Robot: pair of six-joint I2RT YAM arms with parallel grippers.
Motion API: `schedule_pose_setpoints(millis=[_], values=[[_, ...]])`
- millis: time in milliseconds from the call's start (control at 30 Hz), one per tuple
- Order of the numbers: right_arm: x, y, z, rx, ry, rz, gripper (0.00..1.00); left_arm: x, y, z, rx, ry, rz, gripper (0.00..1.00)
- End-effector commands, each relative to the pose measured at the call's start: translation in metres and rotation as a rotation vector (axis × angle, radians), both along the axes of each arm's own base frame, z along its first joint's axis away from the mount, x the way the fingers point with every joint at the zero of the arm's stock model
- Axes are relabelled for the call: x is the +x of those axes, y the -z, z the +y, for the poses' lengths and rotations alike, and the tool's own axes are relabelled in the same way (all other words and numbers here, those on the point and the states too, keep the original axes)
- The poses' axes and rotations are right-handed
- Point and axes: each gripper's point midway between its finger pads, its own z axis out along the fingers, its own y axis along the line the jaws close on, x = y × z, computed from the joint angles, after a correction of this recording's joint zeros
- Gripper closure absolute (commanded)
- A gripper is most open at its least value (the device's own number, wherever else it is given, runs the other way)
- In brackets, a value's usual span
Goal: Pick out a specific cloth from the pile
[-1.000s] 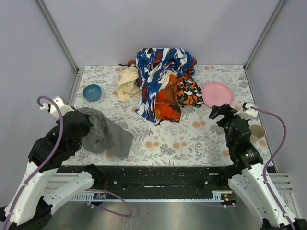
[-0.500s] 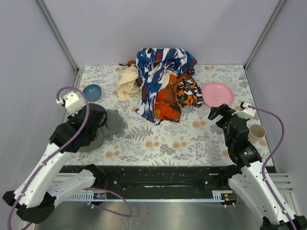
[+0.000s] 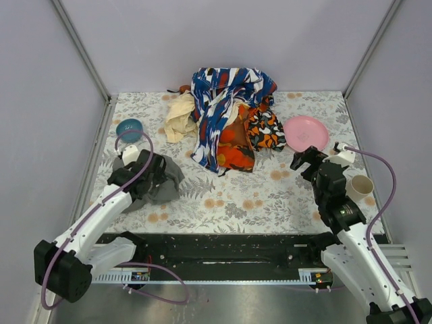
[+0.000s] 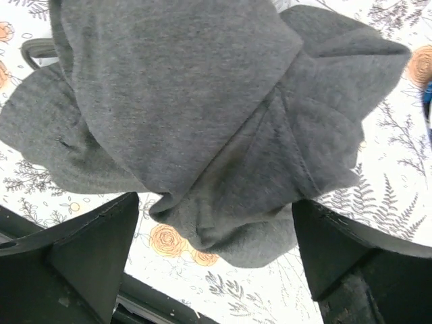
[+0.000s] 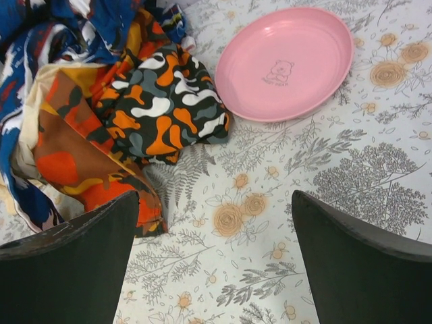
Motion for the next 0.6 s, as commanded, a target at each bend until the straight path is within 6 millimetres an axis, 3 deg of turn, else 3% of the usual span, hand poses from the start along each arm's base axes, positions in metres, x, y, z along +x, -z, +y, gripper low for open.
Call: schedule_pose_setpoints(millis=[0, 167, 267, 367, 567], values=[[0.002, -0.008, 0.006, 0.032, -0.013, 0.009, 0.01, 0.011, -0.042, -0.02, -0.121, 0.064, -0.1, 0.01], [0.001, -0.004, 0.001, 0.02, 0.014, 0.039, 0.01, -0.005, -0.094, -0.03, -0.236, 0.17, -0.266, 0.01], [-0.001, -0.008, -0.002, 0.018, 0.025, 0.027, 0.0, -0.017, -0.113, -0.026, -0.267, 0.193, -0.361, 0.01], [-0.003, -0.011, -0.001, 0.025, 0.019, 0.014, 0.01, -0.027, -0.125, -0.021, -0.285, 0.2, -0.435, 0.01], [-0.005, -0.012, 0.0, 0.015, -0.004, -0.008, 0.01, -0.032, -0.128, -0.014, -0.277, 0.184, -0.474, 0.01]])
